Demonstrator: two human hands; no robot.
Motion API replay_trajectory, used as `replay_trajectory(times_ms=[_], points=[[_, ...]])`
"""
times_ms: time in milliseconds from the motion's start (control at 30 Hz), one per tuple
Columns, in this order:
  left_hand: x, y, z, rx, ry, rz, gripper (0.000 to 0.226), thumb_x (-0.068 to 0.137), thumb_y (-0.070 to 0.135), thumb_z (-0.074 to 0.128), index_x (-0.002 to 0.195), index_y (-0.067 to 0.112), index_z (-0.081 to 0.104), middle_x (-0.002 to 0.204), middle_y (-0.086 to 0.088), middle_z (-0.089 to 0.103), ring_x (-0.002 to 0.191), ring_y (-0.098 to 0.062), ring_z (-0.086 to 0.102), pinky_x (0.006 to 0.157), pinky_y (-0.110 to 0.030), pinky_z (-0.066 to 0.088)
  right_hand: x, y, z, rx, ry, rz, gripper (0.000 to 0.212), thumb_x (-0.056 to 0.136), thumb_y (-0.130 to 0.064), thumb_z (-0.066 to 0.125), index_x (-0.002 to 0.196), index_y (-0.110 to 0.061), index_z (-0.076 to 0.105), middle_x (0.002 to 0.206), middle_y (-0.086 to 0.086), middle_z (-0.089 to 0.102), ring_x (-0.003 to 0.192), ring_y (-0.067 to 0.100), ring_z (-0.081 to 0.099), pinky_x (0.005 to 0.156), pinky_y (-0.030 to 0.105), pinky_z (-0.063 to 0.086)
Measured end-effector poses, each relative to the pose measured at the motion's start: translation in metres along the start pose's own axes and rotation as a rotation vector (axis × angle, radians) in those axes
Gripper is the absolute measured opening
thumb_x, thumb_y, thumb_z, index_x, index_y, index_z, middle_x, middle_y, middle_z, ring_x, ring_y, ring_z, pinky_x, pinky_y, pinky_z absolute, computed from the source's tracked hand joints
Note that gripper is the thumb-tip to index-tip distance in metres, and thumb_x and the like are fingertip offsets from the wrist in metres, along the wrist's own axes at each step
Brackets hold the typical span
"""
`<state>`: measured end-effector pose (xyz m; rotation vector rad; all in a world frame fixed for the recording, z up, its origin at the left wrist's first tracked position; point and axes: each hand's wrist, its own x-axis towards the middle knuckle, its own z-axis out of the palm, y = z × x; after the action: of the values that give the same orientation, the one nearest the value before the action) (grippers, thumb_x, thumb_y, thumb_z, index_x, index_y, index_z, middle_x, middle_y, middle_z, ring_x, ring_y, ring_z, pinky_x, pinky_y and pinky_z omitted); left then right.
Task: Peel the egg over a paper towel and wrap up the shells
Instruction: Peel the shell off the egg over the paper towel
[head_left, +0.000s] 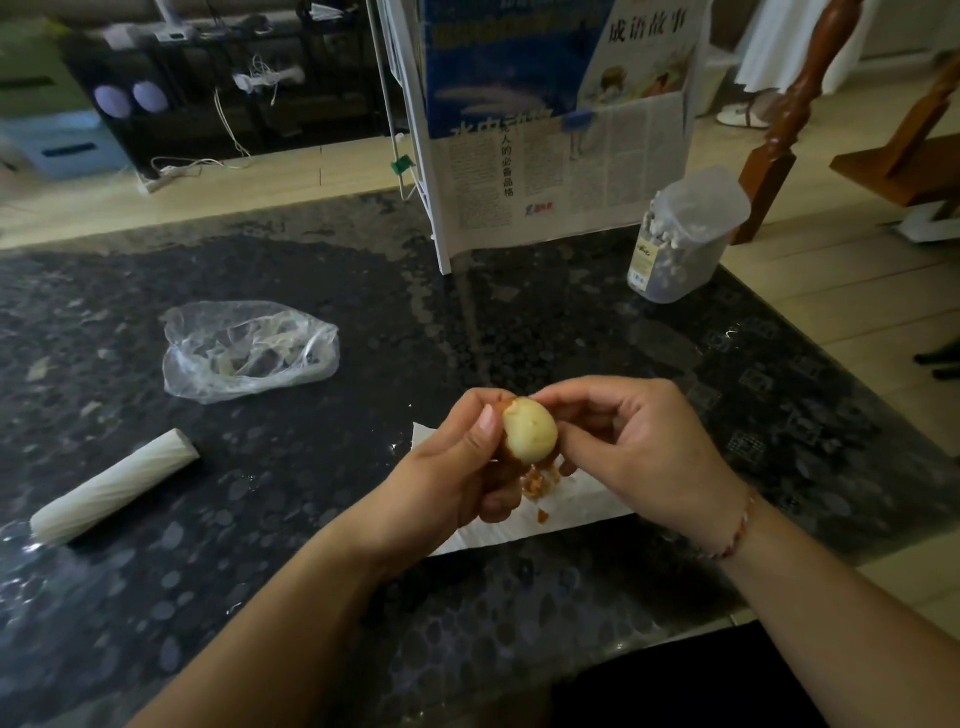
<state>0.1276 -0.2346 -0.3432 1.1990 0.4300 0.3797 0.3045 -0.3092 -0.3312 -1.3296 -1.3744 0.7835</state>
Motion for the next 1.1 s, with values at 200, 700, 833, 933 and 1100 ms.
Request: replay_trajectory(times_ms=[200, 700, 833, 933, 1100], points=[[0.001, 0.0002, 0.0023, 0.014, 0.037, -0.026, 0.042, 0.093, 0.043, 0.037, 0.119, 0.012, 0.046, 0.076, 0.009, 0.061, 0.059, -0.007, 0.044, 0.057, -0.023, 0.036, -0.0008, -0.0024, 0.0006, -0.125, 0.049, -0.029, 0.023, 0.082, -0.004, 0.073, 0.099, -0.019, 0.075, 0.083, -0.004, 0.076, 0.074, 0.01, 0.073, 0.066, 0.024, 0.06], [0.002, 0.0017, -0.0004, -0.208, 0.035, -0.112, 0.049, 0.083, 0.057, 0.05, 0.1, 0.016, 0.07, 0.067, 0.001, 0.051, 0.055, -0.011, 0.036, 0.056, -0.025, 0.028, 0.0002, -0.0097, -0.0018, -0.364, 0.079, -0.201, 0.021, 0.08, 0.001, 0.071, 0.092, -0.014, 0.077, 0.083, -0.007, 0.073, 0.077, 0.006, 0.068, 0.068, 0.015, 0.054], [0.002, 0.0048, -0.0022, -0.286, -0.005, -0.168, 0.055, 0.076, 0.065, 0.052, 0.093, 0.018, 0.074, 0.066, 0.0, 0.042, 0.051, -0.01, 0.033, 0.054, -0.025, 0.027, -0.0019, -0.0087, 0.0011, -0.329, 0.104, -0.261, 0.014, 0.083, -0.005, 0.073, 0.095, -0.01, 0.077, 0.085, -0.004, 0.074, 0.077, 0.007, 0.069, 0.068, 0.022, 0.056], [0.0018, 0.0051, -0.0025, -0.311, -0.023, -0.191, 0.06, 0.078, 0.067, 0.047, 0.091, 0.016, 0.074, 0.065, 0.0, 0.04, 0.052, -0.01, 0.031, 0.053, -0.024, 0.027, -0.0013, -0.008, 0.0009, -0.367, 0.113, -0.315, 0.014, 0.084, -0.006, 0.072, 0.097, -0.008, 0.076, 0.086, -0.002, 0.074, 0.078, 0.005, 0.069, 0.07, 0.021, 0.055], [0.0027, 0.0025, -0.0002, -0.29, -0.008, -0.218, 0.059, 0.084, 0.065, 0.038, 0.094, 0.013, 0.063, 0.064, 0.0, 0.038, 0.052, -0.01, 0.028, 0.055, -0.025, 0.02, -0.0015, -0.0066, 0.0031, -0.474, 0.131, -0.358, 0.018, 0.081, -0.002, 0.075, 0.098, -0.007, 0.076, 0.09, 0.002, 0.075, 0.082, 0.005, 0.068, 0.074, 0.017, 0.055]])
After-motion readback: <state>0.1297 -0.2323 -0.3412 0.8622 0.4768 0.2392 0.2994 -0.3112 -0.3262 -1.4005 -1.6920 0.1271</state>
